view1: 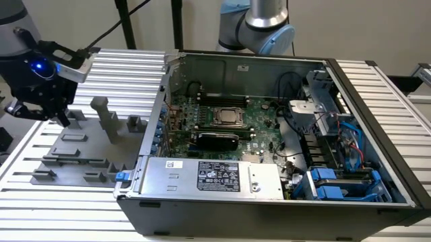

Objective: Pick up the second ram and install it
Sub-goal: 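Pick up the second ram and move it above second insertion slot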

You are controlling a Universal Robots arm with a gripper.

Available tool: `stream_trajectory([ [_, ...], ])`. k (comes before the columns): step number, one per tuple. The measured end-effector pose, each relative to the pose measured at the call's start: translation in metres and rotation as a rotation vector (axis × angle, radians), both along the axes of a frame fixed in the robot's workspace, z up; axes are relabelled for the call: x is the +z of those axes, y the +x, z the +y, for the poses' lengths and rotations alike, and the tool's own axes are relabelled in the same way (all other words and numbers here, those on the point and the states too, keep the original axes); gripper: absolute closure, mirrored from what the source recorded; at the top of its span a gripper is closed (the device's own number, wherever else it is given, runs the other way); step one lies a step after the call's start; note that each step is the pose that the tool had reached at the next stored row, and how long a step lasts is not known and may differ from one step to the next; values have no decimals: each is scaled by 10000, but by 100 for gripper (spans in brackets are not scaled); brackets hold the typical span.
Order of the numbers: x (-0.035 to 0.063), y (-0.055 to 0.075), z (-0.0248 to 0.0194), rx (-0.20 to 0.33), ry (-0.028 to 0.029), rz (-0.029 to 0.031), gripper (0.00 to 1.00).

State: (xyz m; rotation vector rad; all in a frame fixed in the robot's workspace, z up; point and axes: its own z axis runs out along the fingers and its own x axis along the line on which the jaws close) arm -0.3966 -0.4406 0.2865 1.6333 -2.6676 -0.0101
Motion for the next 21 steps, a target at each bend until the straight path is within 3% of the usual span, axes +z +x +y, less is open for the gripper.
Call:
stream_trajectory([
  [14, -73, 0, 0, 2543, -49, 1, 100],
  [21, -94, 0, 0, 3363, -128, 15, 100],
])
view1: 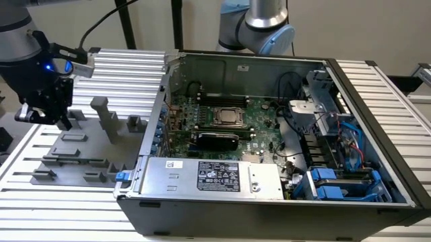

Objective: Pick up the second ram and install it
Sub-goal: 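Pick up the second ram and move it above second insertion slot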

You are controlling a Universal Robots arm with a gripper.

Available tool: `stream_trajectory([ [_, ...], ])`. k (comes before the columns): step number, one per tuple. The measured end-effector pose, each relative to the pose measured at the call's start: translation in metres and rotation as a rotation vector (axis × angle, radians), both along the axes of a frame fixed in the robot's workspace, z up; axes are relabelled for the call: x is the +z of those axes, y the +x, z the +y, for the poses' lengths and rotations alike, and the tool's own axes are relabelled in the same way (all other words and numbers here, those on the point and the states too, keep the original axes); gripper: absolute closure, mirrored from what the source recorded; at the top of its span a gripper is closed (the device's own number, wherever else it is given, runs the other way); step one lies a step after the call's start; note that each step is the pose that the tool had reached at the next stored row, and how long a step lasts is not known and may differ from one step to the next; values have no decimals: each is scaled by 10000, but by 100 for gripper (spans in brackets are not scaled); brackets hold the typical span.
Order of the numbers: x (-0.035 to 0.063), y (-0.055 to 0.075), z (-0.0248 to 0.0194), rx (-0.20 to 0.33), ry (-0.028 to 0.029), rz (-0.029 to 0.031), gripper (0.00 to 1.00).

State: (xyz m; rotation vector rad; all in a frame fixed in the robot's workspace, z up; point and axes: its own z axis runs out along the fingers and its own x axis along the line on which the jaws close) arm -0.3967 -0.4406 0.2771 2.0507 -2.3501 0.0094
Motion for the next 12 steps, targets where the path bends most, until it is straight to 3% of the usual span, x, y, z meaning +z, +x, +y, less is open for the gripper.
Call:
stream_trajectory([
  [4, -17, -1, -24, 143, -6, 0, 100],
  [12, -73, 0, -151, 355, -6, 1, 100],
])
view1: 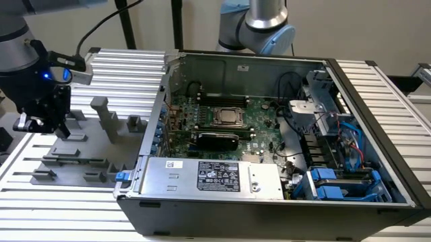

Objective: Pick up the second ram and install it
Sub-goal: 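Pick up the second ram and move it above second insertion slot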

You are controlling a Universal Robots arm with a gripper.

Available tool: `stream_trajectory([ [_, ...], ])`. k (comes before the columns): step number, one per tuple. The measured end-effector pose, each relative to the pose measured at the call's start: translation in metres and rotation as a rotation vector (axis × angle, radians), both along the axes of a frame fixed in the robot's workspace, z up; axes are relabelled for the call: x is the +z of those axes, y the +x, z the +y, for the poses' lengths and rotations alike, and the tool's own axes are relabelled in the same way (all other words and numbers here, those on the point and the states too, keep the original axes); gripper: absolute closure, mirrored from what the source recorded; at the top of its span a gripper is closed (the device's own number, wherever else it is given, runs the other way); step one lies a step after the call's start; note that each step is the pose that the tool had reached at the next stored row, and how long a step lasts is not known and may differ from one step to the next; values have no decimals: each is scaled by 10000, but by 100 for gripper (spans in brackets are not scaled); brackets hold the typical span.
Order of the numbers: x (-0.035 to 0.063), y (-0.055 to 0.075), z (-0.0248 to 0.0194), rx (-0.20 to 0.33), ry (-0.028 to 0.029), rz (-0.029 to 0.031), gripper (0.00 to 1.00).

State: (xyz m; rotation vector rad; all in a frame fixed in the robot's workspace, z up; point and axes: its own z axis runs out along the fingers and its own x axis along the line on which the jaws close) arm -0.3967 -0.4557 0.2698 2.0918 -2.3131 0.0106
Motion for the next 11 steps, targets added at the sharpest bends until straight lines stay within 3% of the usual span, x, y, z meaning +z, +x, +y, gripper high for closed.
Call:
stream_trajectory([
  [11, -147, -16, -17, 795, -1, 7, 100],
])
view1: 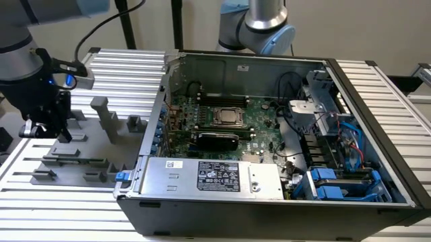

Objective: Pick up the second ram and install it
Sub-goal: 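Pick up the second ram and move it above second insertion slot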

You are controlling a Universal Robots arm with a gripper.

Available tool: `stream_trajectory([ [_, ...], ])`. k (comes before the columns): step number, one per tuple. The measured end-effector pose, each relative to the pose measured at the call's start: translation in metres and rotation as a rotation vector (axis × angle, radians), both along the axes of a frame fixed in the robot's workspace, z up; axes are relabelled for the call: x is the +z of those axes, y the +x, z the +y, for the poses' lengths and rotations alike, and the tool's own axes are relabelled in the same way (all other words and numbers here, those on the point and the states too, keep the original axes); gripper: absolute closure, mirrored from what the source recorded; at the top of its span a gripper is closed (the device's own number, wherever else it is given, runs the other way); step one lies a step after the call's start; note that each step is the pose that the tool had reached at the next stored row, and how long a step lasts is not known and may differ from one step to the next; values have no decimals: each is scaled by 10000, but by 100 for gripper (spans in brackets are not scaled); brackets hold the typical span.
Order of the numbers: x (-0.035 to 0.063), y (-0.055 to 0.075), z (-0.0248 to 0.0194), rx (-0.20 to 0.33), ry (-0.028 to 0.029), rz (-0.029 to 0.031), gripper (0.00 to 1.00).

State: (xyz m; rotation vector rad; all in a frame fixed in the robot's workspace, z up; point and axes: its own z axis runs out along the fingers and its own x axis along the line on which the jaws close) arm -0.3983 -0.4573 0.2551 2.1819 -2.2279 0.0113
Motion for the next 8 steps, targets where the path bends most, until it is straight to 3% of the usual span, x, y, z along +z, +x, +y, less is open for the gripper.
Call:
stream_trajectory([
  [1, -17, -5, 0, 17, -1, 0, 0],
  [8, -138, -32, -1, 86, -3, 1, 0],
])
